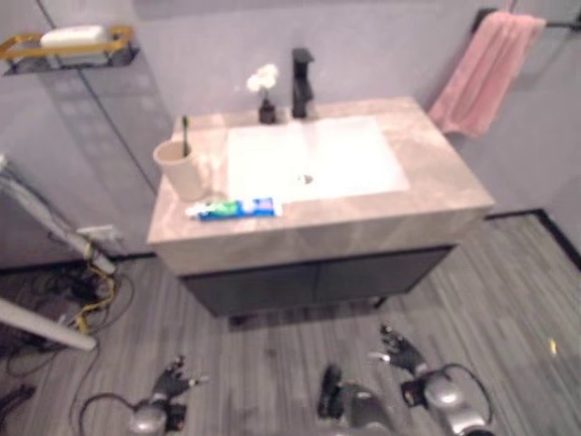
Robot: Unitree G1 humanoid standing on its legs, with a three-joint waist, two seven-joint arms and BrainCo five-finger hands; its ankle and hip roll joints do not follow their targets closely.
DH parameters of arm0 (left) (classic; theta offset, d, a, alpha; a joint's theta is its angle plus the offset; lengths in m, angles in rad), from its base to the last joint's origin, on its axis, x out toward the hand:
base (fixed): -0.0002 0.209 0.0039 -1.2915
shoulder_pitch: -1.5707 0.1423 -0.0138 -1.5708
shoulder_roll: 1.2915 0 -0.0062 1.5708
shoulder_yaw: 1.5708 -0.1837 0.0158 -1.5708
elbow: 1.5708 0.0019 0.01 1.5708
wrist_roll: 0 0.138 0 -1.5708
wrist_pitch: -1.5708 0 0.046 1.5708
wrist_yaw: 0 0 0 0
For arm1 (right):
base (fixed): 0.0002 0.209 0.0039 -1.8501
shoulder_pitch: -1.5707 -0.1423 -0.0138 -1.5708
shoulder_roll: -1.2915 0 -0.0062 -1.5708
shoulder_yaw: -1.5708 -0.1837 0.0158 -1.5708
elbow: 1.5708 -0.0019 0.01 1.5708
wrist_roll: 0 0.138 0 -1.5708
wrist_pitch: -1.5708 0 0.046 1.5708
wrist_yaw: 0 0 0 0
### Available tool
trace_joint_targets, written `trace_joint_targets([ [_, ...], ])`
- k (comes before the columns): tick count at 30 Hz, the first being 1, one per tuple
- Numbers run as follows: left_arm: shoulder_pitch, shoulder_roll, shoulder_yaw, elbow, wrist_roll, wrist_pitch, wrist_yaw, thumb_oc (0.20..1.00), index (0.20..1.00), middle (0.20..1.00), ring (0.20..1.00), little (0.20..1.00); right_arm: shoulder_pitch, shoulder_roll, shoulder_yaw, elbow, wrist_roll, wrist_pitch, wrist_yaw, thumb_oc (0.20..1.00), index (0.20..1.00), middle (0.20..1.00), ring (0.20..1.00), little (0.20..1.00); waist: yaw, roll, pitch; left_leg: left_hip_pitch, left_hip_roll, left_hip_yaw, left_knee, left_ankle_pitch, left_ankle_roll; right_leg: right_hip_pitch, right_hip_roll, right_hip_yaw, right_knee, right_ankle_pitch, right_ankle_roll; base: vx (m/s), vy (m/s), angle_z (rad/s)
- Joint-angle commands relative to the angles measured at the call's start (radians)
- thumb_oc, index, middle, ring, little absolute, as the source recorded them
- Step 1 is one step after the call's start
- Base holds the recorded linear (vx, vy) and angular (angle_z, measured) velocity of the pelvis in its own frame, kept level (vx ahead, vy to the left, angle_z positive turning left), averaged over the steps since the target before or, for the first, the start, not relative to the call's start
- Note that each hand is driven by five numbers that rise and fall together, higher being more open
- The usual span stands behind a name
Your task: Put brush and paste in cup on sink, flatten towel.
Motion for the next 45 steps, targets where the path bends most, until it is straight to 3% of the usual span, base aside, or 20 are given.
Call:
trace_joint_targets([
  [1, -0.088, 0.028, 0.016, -0.009, 0.037, -0.043, -0.007, 1.000, 1.000, 1.000, 1.000, 1.000, -0.057, -0.017, -0.014, -0.058, -0.018, -0.021, 0.008, 1.000, 1.000, 1.000, 1.000, 1.000, -0.036, 0.030, 0.054, -0.156, 0.094, -0.016, -0.129, 0.146, 0.082, 0.113, -0.078, 0.167, -0.093, 0.078, 0.336, 0.33, -0.108, 0.20],
  [4, -0.083, 0.023, 0.013, -0.009, 0.049, -0.042, -0.008, 1.000, 1.000, 1.000, 1.000, 1.000, -0.050, -0.025, -0.016, -0.062, -0.020, -0.022, 0.015, 1.000, 1.000, 1.000, 1.000, 1.000, -0.033, 0.022, 0.043, -0.143, 0.095, -0.020, -0.103, 0.128, 0.075, 0.145, -0.070, 0.170, -0.107, 0.063, 0.323, 0.26, -0.131, -0.02],
  [5, -0.080, 0.022, 0.010, -0.006, 0.051, -0.038, -0.012, 1.000, 1.000, 1.000, 1.000, 1.000, -0.052, -0.047, -0.016, -0.075, -0.027, -0.022, 0.023, 1.000, 1.000, 1.000, 1.000, 1.000, -0.036, 0.020, 0.038, -0.142, 0.106, -0.040, -0.074, 0.122, 0.062, 0.163, -0.056, 0.179, -0.099, 0.025, 0.307, 0.26, -0.205, -0.05],
  [11, -0.073, 0.016, 0.015, 0.018, 0.048, -0.031, -0.012, 1.000, 1.000, 1.000, 1.000, 1.000, -0.060, -0.097, -0.024, -0.087, -0.041, -0.024, 0.025, 1.000, 1.000, 1.000, 1.000, 1.000, -0.036, 0.018, 0.022, -0.153, 0.148, -0.067, -0.010, 0.147, 0.019, 0.213, -0.026, 0.144, -0.113, -0.036, 0.273, 0.24, -0.242, 0.40],
  [12, -0.081, 0.010, 0.010, 0.014, 0.041, -0.029, -0.012, 1.000, 1.000, 1.000, 1.000, 1.000, -0.057, -0.113, -0.031, -0.102, -0.037, -0.025, 0.024, 1.000, 1.000, 1.000, 1.000, 1.000, -0.038, 0.001, 0.029, -0.216, 0.184, -0.061, 0.141, 0.183, -0.024, 0.244, -0.017, 0.121, -0.138, -0.054, 0.251, 0.17, -0.301, 0.29],
  [14, -0.095, 0.007, -0.003, 0.005, 0.028, -0.031, -0.011, 1.000, 1.000, 1.000, 1.000, 1.000, -0.063, -0.121, -0.028, -0.090, -0.034, -0.026, 0.020, 1.000, 1.000, 1.000, 1.000, 1.000, -0.033, -0.012, 0.051, -0.296, 0.195, -0.082, 0.278, 0.219, -0.050, 0.254, -0.017, 0.106, -0.144, -0.059, 0.235, 0.12, -0.247, 0.34],
  [16, -0.106, 0.003, -0.013, -0.003, 0.023, -0.032, -0.009, 1.000, 1.000, 1.000, 1.000, 1.000, -0.063, -0.123, -0.023, -0.077, -0.041, -0.024, 0.014, 1.000, 1.000, 1.000, 1.000, 1.000, -0.039, -0.025, 0.054, -0.313, 0.224, -0.048, 0.265, 0.220, -0.042, 0.267, -0.024, 0.085, -0.161, -0.066, 0.232, 0.07, -0.082, 0.09],
  [17, -0.108, 0.001, -0.021, -0.012, 0.026, -0.032, -0.010, 1.000, 1.000, 1.000, 1.000, 1.000, -0.066, -0.125, -0.021, -0.070, -0.043, -0.022, 0.011, 1.000, 1.000, 1.000, 1.000, 1.000, -0.042, -0.030, 0.050, -0.313, 0.235, -0.022, 0.202, 0.210, -0.034, 0.270, -0.033, 0.073, -0.174, -0.065, 0.238, 0.08, 0.011, 0.17],
  [20, -0.106, 0.002, -0.039, -0.015, 0.045, -0.037, -0.005, 1.000, 1.000, 1.000, 1.000, 1.000, -0.071, -0.124, -0.015, -0.056, -0.044, -0.023, 0.004, 1.000, 1.000, 1.000, 1.000, 1.000, -0.036, -0.025, 0.033, -0.295, 0.201, -0.074, -0.031, 0.193, -0.015, 0.276, -0.040, 0.077, -0.200, -0.061, 0.255, 0.09, 0.119, 0.26],
  [23, -0.093, 0.005, -0.042, -0.011, 0.046, -0.037, -0.007, 1.000, 1.000, 1.000, 1.000, 1.000, -0.079, -0.111, -0.002, -0.043, -0.054, -0.016, 0.011, 1.000, 1.000, 1.000, 1.000, 1.000, -0.037, -0.012, 0.030, -0.278, 0.187, -0.121, -0.071, 0.192, -0.006, 0.271, -0.049, 0.109, -0.175, -0.064, 0.256, 0.11, 0.204, -0.25],
  [28, -0.065, 0.022, -0.032, -0.027, 0.062, -0.043, -0.016, 1.000, 1.000, 1.000, 1.000, 1.000, -0.076, -0.090, -0.002, -0.037, -0.068, -0.015, 0.016, 1.000, 1.000, 1.000, 1.000, 1.000, -0.030, 0.009, 0.022, -0.218, 0.160, -0.083, -0.153, 0.192, 0.020, 0.267, -0.063, 0.150, -0.165, -0.047, 0.277, 0.08, 0.231, -0.43],
  [33, -0.048, 0.050, -0.031, -0.077, 0.070, -0.051, -0.023, 1.000, 1.000, 1.000, 1.000, 1.000, -0.063, -0.072, 0.001, -0.051, -0.078, -0.019, 0.022, 1.000, 1.000, 1.000, 1.000, 1.000, -0.023, 0.012, 0.038, -0.215, 0.133, -0.063, -0.148, 0.171, 0.051, 0.241, -0.083, 0.209, -0.159, 0.016, 0.304, -0.01, 0.196, -0.28],
  [34, -0.055, 0.060, -0.042, -0.096, 0.073, -0.054, -0.022, 1.000, 1.000, 1.000, 1.000, 1.000, -0.067, -0.060, 0.003, -0.051, -0.071, -0.021, 0.020, 1.000, 1.000, 1.000, 1.000, 1.000, -0.033, 0.015, 0.047, -0.235, 0.133, -0.077, -0.134, 0.170, 0.062, 0.208, -0.076, 0.300, -0.121, 0.036, 0.323, -0.08, 0.060, -0.09],
  [35, -0.057, 0.062, -0.040, -0.098, 0.070, -0.055, -0.019, 1.000, 1.000, 1.000, 1.000, 1.000, -0.070, -0.056, 0.006, -0.056, -0.069, -0.023, 0.019, 1.000, 1.000, 1.000, 1.000, 1.000, -0.031, 0.016, 0.050, -0.241, 0.138, -0.075, -0.128, 0.168, 0.065, 0.192, -0.069, 0.330, -0.096, 0.027, 0.323, -0.11, 0.056, 0.02],
  [37, -0.054, 0.064, -0.037, -0.107, 0.064, -0.059, -0.014, 1.000, 1.000, 1.000, 1.000, 1.000, -0.077, -0.049, 0.010, -0.055, -0.069, -0.027, 0.012, 1.000, 1.000, 1.000, 1.000, 1.000, -0.016, 0.021, 0.056, -0.253, 0.147, -0.069, -0.112, 0.163, 0.070, 0.187, -0.085, 0.311, -0.069, 0.016, 0.317, -0.05, -0.023, 0.00],
  [38, -0.034, 0.060, -0.035, -0.137, 0.046, -0.054, -0.016, 1.000, 1.000, 1.000, 1.000, 1.000, -0.087, -0.047, 0.019, -0.066, -0.076, -0.026, 0.009, 1.000, 1.000, 1.000, 1.000, 1.000, 0.008, 0.026, 0.052, -0.265, 0.167, -0.053, -0.097, 0.158, 0.068, 0.223, -0.157, 0.176, -0.082, 0.030, 0.307, -0.02, -0.044, -0.02],
  [39, -0.034, 0.060, -0.035, -0.137, 0.046, -0.054, -0.016, 1.000, 1.000, 1.000, 1.000, 1.000, -0.087, -0.047, 0.020, -0.066, -0.076, -0.026, 0.009, 1.000, 1.000, 1.000, 1.000, 1.000, 0.007, 0.026, 0.051, -0.266, 0.167, -0.054, -0.097, 0.158, 0.068, 0.223, -0.157, 0.175, -0.084, 0.031, 0.307, -0.01, -0.150, -0.23],
  [40, -0.027, 0.052, -0.036, -0.124, 0.039, -0.050, -0.019, 1.000, 1.000, 1.000, 1.000, 1.000, -0.093, -0.045, 0.030, -0.078, -0.078, -0.023, 0.020, 1.000, 1.000, 1.000, 1.000, 1.000, 0.011, 0.016, 0.038, -0.265, 0.178, -0.050, -0.096, 0.159, 0.064, 0.237, -0.188, 0.159, -0.090, 0.067, 0.314, 0.00, -0.202, -0.32],
  [43, -0.022, 0.057, -0.032, -0.125, 0.040, -0.050, -0.021, 1.000, 1.000, 1.000, 1.000, 1.000, -0.093, -0.056, 0.044, -0.104, -0.085, -0.020, 0.035, 1.000, 1.000, 1.000, 1.000, 1.000, 0.023, -0.010, 0.026, -0.277, 0.205, -0.045, -0.065, 0.156, 0.051, 0.261, -0.203, 0.190, -0.118, 0.092, 0.335, -0.02, -0.321, -0.16],
  [45, -0.026, 0.065, -0.023, -0.127, 0.028, -0.047, -0.020, 1.000, 1.000, 1.000, 1.000, 1.000, -0.101, -0.062, 0.057, -0.113, -0.083, -0.020, 0.044, 1.000, 1.000, 1.000, 1.000, 1.000, 0.033, -0.029, 0.028, -0.288, 0.235, -0.042, -0.048, 0.172, 0.024, 0.278, -0.176, 0.191, -0.146, 0.014, 0.335, -0.07, -0.461, -0.09],
])
